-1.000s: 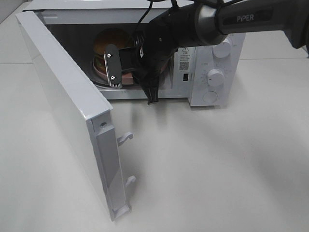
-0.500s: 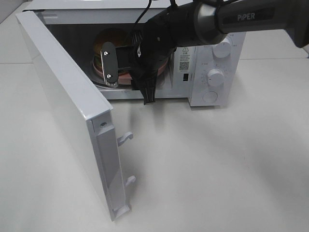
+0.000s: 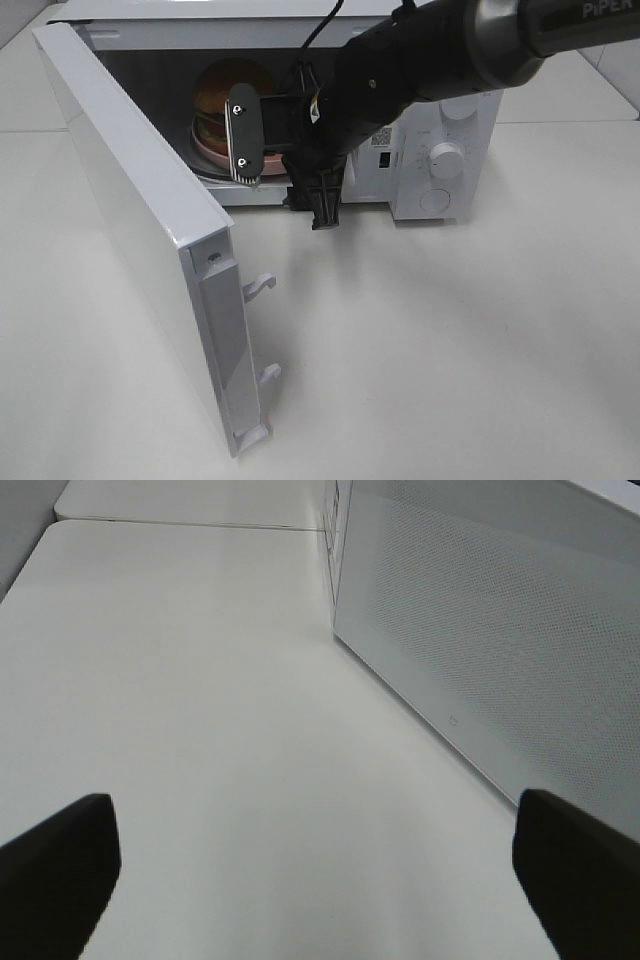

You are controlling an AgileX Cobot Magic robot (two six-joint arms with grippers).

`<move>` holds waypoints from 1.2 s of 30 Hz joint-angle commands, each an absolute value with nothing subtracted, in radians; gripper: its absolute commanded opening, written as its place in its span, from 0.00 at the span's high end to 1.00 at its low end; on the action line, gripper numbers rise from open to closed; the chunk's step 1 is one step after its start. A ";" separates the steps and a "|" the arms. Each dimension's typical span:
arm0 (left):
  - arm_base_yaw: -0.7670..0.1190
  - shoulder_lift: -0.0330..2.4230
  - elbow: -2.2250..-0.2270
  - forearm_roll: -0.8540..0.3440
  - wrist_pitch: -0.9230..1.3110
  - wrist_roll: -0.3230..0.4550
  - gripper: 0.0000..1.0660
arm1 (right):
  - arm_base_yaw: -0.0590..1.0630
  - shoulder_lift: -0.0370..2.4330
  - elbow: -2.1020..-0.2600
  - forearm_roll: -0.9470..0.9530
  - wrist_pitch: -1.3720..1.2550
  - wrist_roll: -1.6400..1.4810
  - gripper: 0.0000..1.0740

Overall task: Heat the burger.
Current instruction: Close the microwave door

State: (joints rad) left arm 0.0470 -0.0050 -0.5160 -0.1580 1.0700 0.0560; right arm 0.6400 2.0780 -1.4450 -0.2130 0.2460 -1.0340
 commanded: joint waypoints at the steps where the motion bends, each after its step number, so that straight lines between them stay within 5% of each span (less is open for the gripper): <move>1: 0.039 -0.020 -0.515 -0.160 1.070 0.055 0.06 | 0.642 2.034 -1.389 -0.206 0.194 -1.032 0.25; 20: 0.039 -0.020 -0.515 -0.160 1.070 0.055 0.06 | 0.628 1.710 -1.077 -0.165 0.155 -0.655 0.24; 36: 0.039 -0.020 -0.515 -0.160 1.070 0.055 0.06 | 0.542 1.452 -0.924 -0.152 0.492 -0.131 0.28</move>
State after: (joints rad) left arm 0.0470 -0.0050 -0.5160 -0.1580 1.0700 0.0560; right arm 0.5470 1.4650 -0.9280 -0.1570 0.4740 -0.1680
